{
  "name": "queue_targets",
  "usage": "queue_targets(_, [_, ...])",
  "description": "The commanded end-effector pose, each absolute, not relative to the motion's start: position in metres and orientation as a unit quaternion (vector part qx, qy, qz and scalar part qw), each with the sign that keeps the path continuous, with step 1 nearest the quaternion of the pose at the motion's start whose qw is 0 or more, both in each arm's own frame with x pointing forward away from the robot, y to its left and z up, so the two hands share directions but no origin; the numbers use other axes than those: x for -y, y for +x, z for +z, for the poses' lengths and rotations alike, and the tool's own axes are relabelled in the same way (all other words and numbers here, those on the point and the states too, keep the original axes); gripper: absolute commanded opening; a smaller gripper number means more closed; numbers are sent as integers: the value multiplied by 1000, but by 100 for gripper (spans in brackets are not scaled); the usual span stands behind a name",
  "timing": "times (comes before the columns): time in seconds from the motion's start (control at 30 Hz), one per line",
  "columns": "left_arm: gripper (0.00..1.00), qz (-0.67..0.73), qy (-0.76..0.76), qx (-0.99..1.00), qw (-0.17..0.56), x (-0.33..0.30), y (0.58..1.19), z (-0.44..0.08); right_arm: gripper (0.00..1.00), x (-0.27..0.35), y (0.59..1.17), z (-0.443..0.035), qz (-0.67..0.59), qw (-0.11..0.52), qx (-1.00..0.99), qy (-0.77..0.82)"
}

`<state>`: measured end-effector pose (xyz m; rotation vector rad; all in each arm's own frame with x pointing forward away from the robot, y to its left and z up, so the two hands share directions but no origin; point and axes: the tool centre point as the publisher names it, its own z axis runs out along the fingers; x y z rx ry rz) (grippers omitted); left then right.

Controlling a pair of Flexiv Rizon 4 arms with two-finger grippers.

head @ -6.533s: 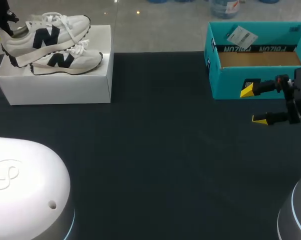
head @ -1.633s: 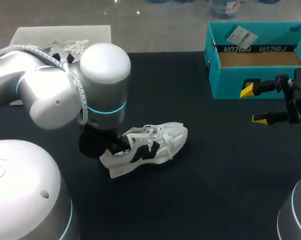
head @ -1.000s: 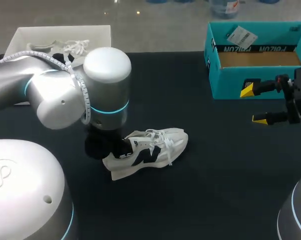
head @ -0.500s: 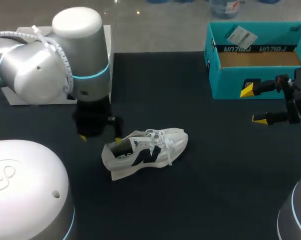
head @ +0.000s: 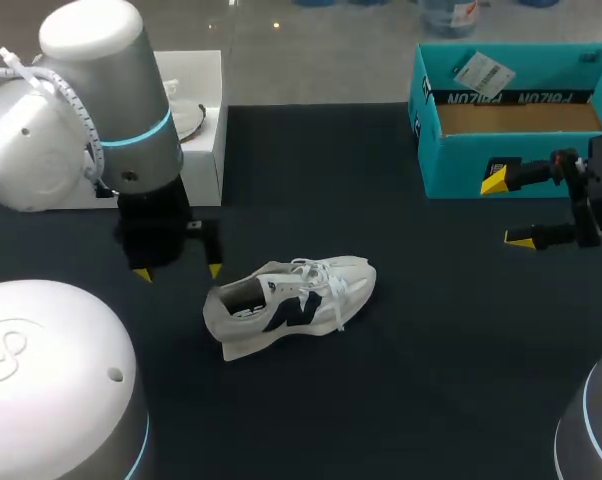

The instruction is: Take the shoe out of the shoebox, open the shoe tongue, remove and reinsert the insole, then place the shoe into the shoebox

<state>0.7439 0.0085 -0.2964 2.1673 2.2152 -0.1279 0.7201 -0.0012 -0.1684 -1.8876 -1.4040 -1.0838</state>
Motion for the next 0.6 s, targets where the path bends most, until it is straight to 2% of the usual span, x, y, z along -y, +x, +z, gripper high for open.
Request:
queue_targets(0.03, [100,-41,699,-714,22,-10,743,-297,100,0,719,-168,-401,271,521,-703])
queue_targets(0.13, [100,-41,699,-714,22,-10,743,-297,100,0,719,-168,-401,271,521,-703])
queue_targets(0.23, [100,-103,613,-783,-23,-9,753,-288,100,0,719,-168,-401,271,521,-703])
queue_targets(0.6, [100,-279,327,-900,-69,-44,785,-276,100,0,719,-168,-401,271,521,-703])
